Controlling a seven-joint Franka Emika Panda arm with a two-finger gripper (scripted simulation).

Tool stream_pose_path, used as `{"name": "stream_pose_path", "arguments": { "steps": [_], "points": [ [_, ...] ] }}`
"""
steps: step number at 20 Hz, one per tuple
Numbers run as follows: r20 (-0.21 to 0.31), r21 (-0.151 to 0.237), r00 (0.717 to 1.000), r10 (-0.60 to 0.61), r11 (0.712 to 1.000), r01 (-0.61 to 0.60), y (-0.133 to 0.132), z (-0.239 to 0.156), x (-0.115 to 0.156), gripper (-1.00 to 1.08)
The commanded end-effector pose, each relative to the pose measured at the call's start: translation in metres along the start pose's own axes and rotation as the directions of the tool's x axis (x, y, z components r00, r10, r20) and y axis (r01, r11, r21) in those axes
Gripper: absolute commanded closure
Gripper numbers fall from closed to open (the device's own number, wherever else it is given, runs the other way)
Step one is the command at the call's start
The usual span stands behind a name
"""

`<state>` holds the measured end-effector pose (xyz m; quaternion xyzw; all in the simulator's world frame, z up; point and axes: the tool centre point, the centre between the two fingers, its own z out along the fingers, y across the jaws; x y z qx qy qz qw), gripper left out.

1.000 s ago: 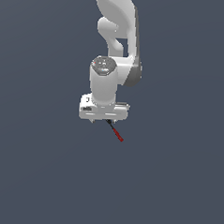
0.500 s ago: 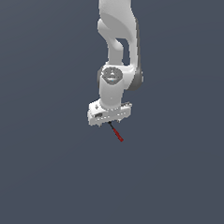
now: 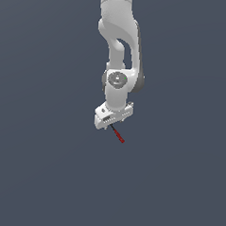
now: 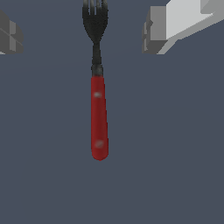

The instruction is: Pick up the object and move it to a goal position.

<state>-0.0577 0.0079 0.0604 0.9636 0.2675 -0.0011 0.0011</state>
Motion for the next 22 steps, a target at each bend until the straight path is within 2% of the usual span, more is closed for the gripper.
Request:
{"name": "stream_pose_path", "arguments": {
  "steps": [1, 9, 22],
  "points": [
    [-0.002, 0.001, 1.0, -0.023, 1.0, 0.023, -0.003, 0.003, -0.001, -0.92],
    [-0.002, 0.001, 1.0, -0.026, 1.0, 0.026, -0.004, 0.008, -0.001, -0.92],
    [-0.002, 0.001, 1.0, -0.031, 1.0, 0.031, -0.005, 0.053, -0.002, -0.92]
  ]
}}
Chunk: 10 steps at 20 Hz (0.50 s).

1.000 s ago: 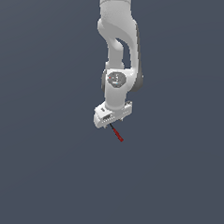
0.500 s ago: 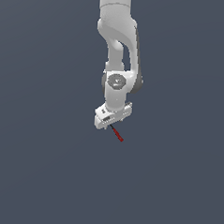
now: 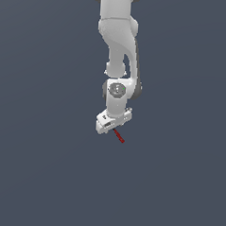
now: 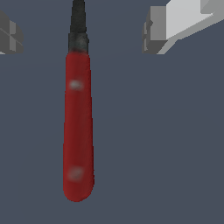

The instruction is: Pick up the object and move it to a goal position.

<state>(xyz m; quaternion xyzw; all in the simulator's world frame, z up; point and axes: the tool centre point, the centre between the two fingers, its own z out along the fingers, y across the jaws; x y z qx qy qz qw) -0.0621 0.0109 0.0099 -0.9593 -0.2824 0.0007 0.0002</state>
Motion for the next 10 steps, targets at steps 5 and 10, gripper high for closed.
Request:
{"name": "stream_pose_path", "arguments": {
  "steps": [5, 10],
  "points": [
    [-0.001, -0.001, 1.0, 0.0, 1.0, 0.0, 0.0005, 0.0038, 0.0006, 1.08],
    [-0.001, -0.001, 1.0, 0.0, 1.0, 0.0, 0.0005, 0.0038, 0.0006, 1.08]
  ]
}}
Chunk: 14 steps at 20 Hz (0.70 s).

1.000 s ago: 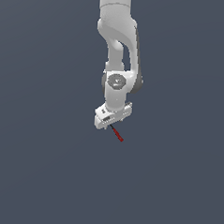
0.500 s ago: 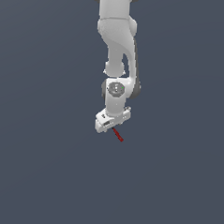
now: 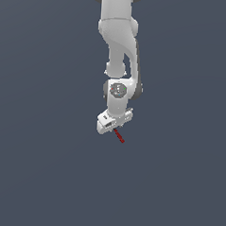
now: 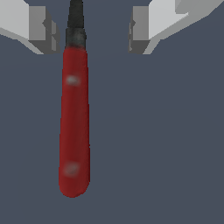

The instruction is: Pick up the object and move it to a goal position.

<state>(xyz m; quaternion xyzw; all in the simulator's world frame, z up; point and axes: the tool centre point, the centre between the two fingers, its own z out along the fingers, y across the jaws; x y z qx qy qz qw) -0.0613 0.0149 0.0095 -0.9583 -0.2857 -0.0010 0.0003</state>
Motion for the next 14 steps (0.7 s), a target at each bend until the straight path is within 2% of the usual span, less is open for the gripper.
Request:
{"name": "stream_pose_path", "arguments": {
  "steps": [1, 8, 14],
  "points": [
    [0.002, 0.0, 1.0, 0.007, 1.0, -0.007, 0.003, 0.003, -0.002, 1.08],
    [-0.001, 0.0, 1.0, -0.002, 1.0, 0.002, -0.009, -0.004, 0.007, 1.08],
    [0.0, 0.0, 1.0, 0.0, 1.0, 0.0, -0.039, -0.021, 0.031, 1.08]
  ]
}}
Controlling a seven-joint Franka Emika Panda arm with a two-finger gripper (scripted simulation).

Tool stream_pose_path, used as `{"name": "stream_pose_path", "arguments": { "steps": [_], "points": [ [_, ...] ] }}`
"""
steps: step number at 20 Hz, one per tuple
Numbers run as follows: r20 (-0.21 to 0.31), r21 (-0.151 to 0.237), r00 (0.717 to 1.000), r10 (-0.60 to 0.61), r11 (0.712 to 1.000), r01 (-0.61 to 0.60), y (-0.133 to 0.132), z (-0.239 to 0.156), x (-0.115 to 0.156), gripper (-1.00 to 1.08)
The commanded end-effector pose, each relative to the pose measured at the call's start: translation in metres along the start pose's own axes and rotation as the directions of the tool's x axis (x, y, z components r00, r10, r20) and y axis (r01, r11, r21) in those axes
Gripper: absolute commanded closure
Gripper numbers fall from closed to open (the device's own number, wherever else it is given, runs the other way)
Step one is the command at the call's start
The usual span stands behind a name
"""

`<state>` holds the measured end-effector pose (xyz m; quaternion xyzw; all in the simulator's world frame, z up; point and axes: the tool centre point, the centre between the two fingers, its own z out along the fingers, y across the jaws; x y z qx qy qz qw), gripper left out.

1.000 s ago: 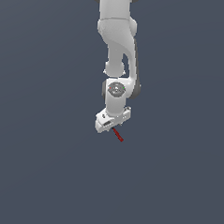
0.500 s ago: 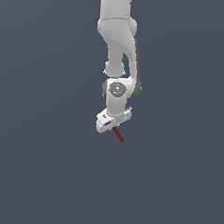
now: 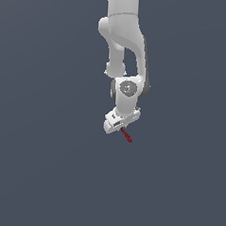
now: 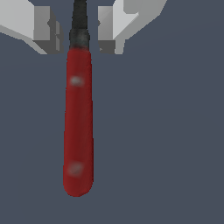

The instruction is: Pick up the object and move it to a goal position.

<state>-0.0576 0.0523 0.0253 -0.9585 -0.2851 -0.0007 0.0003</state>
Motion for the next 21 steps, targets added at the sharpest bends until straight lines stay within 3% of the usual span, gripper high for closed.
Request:
{"name": "stream_pose_path", "arguments": {
  "steps": [1, 12, 21],
  "points": [
    [-0.001, 0.0, 1.0, -0.001, 1.0, 0.001, -0.017, -0.01, 0.014, 1.08],
    [0.001, 0.0, 1.0, 0.004, 1.0, -0.004, -0.098, -0.056, 0.084, 1.08],
    [0.001, 0.0, 1.0, 0.005, 1.0, -0.005, -0.114, -0.066, 0.102, 1.08]
  ]
}}
